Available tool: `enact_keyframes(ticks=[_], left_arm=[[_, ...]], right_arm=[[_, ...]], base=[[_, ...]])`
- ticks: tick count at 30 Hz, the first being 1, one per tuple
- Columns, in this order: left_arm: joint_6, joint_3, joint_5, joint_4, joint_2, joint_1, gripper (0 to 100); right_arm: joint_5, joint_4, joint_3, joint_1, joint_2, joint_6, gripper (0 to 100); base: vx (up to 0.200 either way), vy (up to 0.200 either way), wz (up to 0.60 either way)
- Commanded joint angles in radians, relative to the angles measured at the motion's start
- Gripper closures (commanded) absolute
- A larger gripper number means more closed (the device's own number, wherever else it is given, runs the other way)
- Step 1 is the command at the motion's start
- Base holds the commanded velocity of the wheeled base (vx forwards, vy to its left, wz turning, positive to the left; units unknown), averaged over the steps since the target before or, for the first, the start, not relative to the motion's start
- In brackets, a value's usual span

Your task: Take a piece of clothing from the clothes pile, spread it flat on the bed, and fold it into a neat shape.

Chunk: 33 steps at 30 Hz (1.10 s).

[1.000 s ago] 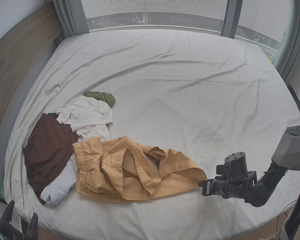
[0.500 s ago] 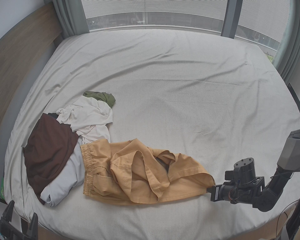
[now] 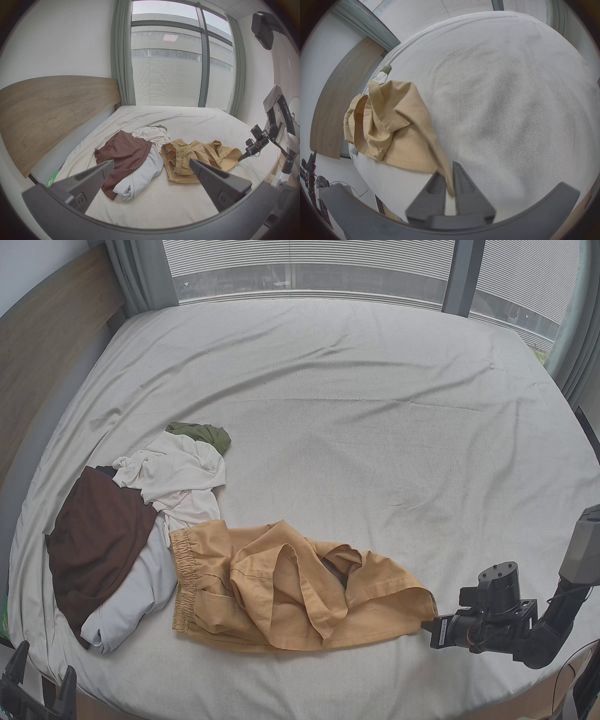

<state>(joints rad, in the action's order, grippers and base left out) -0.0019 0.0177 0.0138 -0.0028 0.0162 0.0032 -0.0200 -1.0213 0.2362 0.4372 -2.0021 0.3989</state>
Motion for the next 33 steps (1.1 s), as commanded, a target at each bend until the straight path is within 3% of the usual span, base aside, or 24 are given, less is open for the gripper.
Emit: enact_keyframes(ticks=[1,7,12,16,19,22,25,28,33], left_arm=[[-0.001,-0.018,0.0,0.0,-0.016,0.0,0],[0.003,-0.018,0.0,0.0,-0.016,0.001,0],[0.007,-0.018,0.002,0.0,-0.016,0.001,0],[0.022,-0.018,0.009,0.001,-0.016,0.0,0],[0.019,-0.018,0.014,0.0,-0.016,0.0,0],[0.022,-0.018,0.015,0.0,-0.016,0.0,0],[0.022,-0.018,0.021,0.0,-0.016,0.0,0],[0.022,-0.018,0.025,-0.002,-0.016,0.0,0],[0.026,-0.018,0.028,-0.003,-0.016,0.0,0]], right_arm=[[-0.001,-0.002,-0.006,0.001,-0.003,0.001,0],[0.005,-0.017,-0.02,0.006,0.037,0.005,0],[0.005,-0.201,-0.11,0.032,0.098,-0.026,0],[-0.005,-0.428,-0.176,0.052,0.097,-0.037,0],[-0.035,-0.511,-0.176,0.063,0.094,-0.04,0],[-0.077,-0.519,-0.156,0.107,0.102,-0.04,0],[-0.081,-0.519,-0.138,0.158,0.105,-0.038,0],[-0.081,-0.519,-0.089,0.268,0.109,-0.034,0],[-0.084,-0.517,-0.018,0.333,0.074,-0.035,0]], base=[[0.0,0.0,0.0],[0.0,0.0,0.0],[0.0,0.0,0.0],[0.0,0.0,0.0],[0.0,0.0,0.0],[0.0,0.0,0.0],[0.0,0.0,0.0],[0.0,0.0,0.0],[0.0,0.0,0.0]])
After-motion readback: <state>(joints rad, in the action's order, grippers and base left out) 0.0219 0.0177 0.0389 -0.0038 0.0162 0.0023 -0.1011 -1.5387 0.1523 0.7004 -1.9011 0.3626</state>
